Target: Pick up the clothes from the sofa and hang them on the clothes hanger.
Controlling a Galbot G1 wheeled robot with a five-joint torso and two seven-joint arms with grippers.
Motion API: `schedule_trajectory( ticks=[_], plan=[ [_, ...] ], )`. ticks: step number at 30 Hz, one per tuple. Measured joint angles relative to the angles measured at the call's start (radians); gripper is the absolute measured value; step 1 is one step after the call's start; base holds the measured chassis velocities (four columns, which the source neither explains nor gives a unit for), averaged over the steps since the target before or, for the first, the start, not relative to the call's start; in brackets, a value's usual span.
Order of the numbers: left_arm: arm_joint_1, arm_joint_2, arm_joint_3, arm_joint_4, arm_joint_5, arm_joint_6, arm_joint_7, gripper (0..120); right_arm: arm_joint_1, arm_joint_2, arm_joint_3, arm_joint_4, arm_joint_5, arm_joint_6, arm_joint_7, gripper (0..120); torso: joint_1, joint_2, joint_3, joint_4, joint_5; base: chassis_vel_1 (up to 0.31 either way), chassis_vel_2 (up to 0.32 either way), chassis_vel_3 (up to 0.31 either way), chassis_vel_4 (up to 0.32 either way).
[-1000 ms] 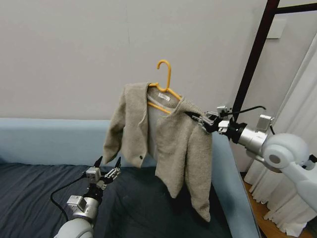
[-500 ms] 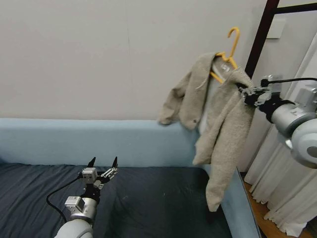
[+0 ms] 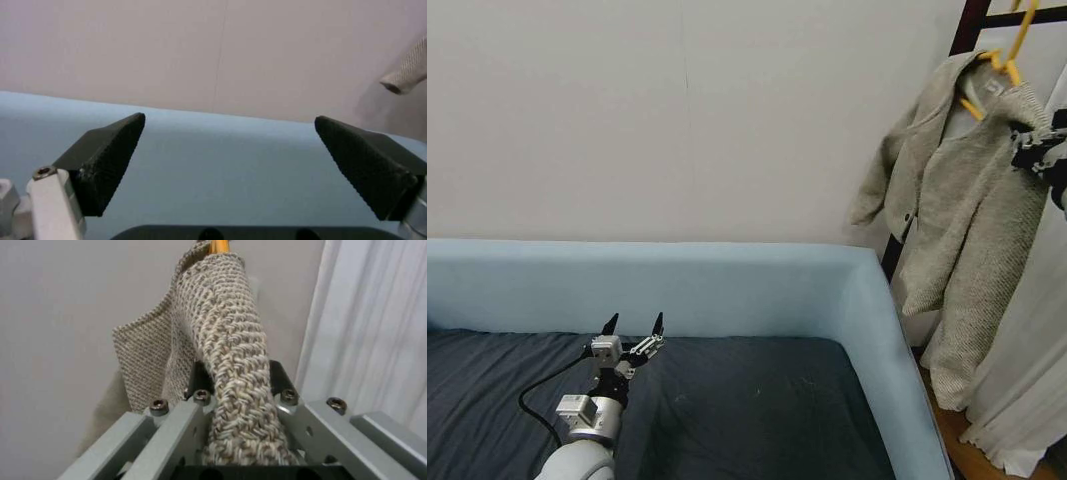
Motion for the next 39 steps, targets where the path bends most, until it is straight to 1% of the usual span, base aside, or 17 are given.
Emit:
schedule_trajectory(
  ticks=[3,8,12,19,24,26,32,36,37,39],
  plan=[
    [-0.001,-0.002,0.003,0.000,0.000,0.000,0.000,100,0.010,0.013,-0.013,-0.039,-0.034,0.007,-0.014,8,0.000,0.000,0.000,0.0002,0.0000,0.000,0.000,0.000,0.000],
    [-0.005,-0.003,0.008,0.001,0.003,0.001,0.000,100,0.023,0.040,-0.032,-0.147,-0.176,0.019,-0.066,8,0.000,0.000,0.000,0.0003,0.0000,0.000,0.000,0.000,0.000],
    [-0.009,-0.002,0.005,0.003,0.003,0.000,0.000,100,-0.001,0.032,-0.035,-0.181,-0.184,0.020,-0.072,8,0.000,0.000,0.000,0.0000,0.0000,0.000,0.000,0.000,0.000],
    [-0.026,-0.017,0.019,0.012,0.008,-0.001,-0.001,100,0.001,0.030,-0.055,-0.239,-0.207,0.030,-0.082,8,0.000,0.000,0.000,-0.0001,0.0001,0.000,0.000,0.000,0.000],
    [-0.033,-0.024,0.024,0.023,0.011,-0.004,-0.001,100,0.010,0.047,-0.060,-0.237,-0.296,0.038,-0.105,8,0.000,0.000,0.000,-0.0001,0.0000,0.000,0.000,0.000,0.000],
    [-0.037,-0.023,0.024,0.032,0.013,-0.009,-0.001,100,0.011,0.062,-0.062,-0.230,-0.360,0.037,-0.119,8,0.000,0.000,0.000,0.0003,-0.0004,0.000,0.000,0.000,0.000],
    [-0.050,-0.029,0.030,0.041,0.013,-0.011,-0.001,100,0.020,0.096,-0.073,-0.252,-0.419,0.040,-0.123,8,0.000,0.000,0.000,0.0000,-0.0002,0.000,0.000,0.000,0.000],
    [-0.055,-0.034,0.044,0.048,0.015,-0.010,0.000,100,0.053,0.156,-0.094,-0.315,-0.500,0.065,-0.135,8,0.000,0.000,0.000,0.0001,-0.0001,0.000,0.000,0.000,0.000],
    [-0.055,-0.034,0.044,0.048,0.015,-0.010,0.000,100,0.053,0.156,-0.094,-0.315,-0.500,0.065,-0.135,8,0.000,0.000,0.000,0.0001,-0.0001,0.000,0.000,0.000,0.000],
    [-0.059,-0.034,0.046,0.052,0.015,-0.009,0.000,100,0.076,0.183,-0.110,-0.351,-0.533,0.079,-0.142,8,0.000,0.000,0.000,0.0001,-0.0003,0.000,0.000,0.000,0.000]
  ],
)
